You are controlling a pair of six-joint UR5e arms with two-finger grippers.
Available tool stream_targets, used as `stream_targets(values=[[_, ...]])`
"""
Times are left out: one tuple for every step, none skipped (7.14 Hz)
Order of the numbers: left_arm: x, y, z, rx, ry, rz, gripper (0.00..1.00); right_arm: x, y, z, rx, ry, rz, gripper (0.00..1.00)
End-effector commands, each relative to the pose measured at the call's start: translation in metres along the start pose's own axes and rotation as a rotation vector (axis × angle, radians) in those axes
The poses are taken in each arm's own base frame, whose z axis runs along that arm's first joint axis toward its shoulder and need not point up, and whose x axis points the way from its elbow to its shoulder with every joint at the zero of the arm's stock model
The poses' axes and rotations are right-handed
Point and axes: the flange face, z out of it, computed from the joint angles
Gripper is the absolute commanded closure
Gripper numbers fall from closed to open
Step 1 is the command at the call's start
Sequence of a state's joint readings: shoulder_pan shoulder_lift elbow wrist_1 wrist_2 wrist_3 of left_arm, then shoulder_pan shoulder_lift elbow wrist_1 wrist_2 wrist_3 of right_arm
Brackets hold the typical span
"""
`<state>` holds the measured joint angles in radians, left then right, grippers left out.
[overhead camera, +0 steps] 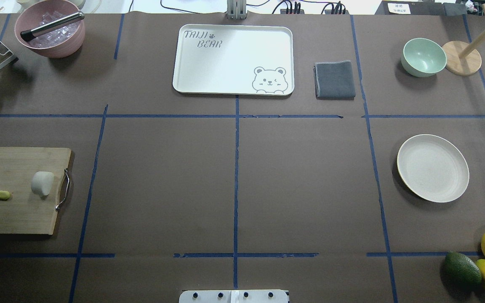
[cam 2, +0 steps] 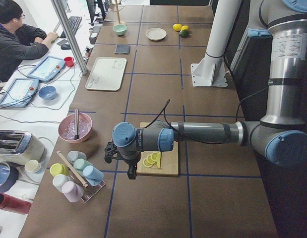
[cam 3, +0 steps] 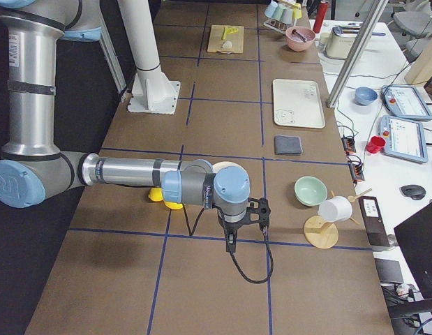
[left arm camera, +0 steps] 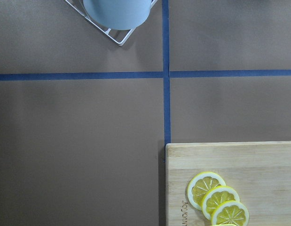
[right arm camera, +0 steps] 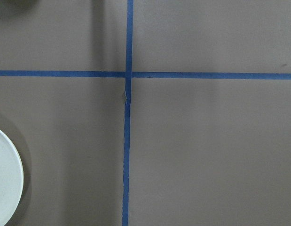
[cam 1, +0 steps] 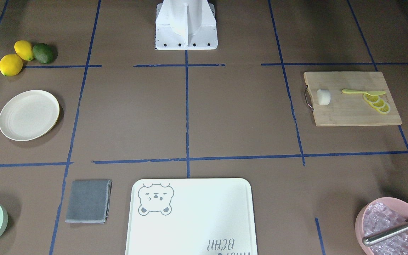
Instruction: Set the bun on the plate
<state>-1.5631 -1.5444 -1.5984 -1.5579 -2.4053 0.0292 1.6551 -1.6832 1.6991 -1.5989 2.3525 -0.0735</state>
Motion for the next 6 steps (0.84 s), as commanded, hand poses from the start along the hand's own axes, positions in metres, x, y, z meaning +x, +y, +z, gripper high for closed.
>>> stream_targets(values=[[0.000,0.000,0.000,0.002,0.001,0.002,0.00,0.000,0.000,0.000,0.002,-0.008,0.002,0.00],[0.001,-0.001,0.000,0.004,0.001,0.004,0.00,-0.001,0.001,0.001,0.002,-0.014,0.008,0.00],[0.002,-0.001,-0.002,0.007,0.001,0.007,0.00,-0.007,-0.003,-0.001,0.006,-0.020,-0.003,0.00],[0.002,-0.001,-0.002,0.007,0.001,0.008,0.00,-0.036,-0.016,0.004,-0.007,-0.063,-0.052,0.00],[0.002,-0.001,-0.002,0.008,0.001,0.009,0.00,-0.056,-0.049,-0.010,0.015,-0.072,-0.066,0.00],[0.003,-0.001,-0.002,0.011,0.000,0.012,0.00,-0.048,-0.048,0.009,-0.007,-0.126,-0.046,0.00]])
